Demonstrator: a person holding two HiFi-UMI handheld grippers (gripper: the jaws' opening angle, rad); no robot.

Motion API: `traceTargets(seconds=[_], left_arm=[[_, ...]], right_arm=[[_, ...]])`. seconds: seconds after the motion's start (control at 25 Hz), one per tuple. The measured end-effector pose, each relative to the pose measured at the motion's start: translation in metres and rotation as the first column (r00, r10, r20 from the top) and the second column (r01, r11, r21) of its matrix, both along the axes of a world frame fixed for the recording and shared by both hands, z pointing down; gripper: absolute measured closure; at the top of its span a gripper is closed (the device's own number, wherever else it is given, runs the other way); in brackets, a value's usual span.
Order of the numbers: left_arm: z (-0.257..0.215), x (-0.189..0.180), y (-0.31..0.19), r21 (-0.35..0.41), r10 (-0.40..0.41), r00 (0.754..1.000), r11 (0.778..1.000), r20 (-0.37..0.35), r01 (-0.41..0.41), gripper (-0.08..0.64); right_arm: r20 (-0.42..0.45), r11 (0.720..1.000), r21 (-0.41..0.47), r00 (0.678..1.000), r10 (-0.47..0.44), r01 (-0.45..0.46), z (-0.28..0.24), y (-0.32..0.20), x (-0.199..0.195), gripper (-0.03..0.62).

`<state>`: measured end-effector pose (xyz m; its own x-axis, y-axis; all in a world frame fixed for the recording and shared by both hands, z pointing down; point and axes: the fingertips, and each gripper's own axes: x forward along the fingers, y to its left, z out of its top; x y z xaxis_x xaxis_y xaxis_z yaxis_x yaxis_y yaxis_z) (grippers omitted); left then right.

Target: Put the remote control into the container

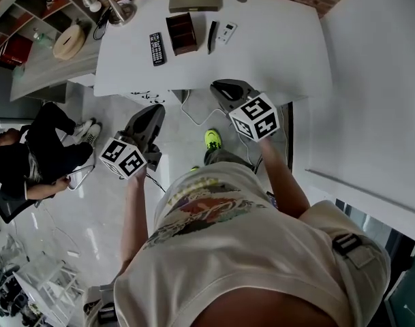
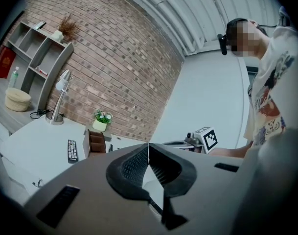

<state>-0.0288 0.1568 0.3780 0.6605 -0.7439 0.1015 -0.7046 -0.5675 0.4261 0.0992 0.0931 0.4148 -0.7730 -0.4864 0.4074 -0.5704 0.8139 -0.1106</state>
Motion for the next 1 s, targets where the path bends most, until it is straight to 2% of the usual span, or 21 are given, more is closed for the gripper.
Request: traceTargets(seconds=[0.44,0.72,1.0], left_arm=[[0.003,0.018,-0.053,-0.022,-0.061,0.998,0.998,0.007,0.061,0.554],[0.011,0.029,-0.066,-0.045,-0.048,0.999,0.998,0.024,0.049,0.554],[0.017,0.021,-0.083,-0.058,-0.054,0.998,0.997,0.014,0.054,0.554]], right_arm=[[-0.007,0.999,-0.021,0.999,-0.037,0.037,0.016,-0.054,0.013,0.577],[0.009,0.998,-0.045,0.999,-0.04,0.04,0.027,-0.061,0.018,0.575],[-0.021,0.996,-0.081,0.999,-0.041,0.039,0.043,-0.071,0.016,0.575]])
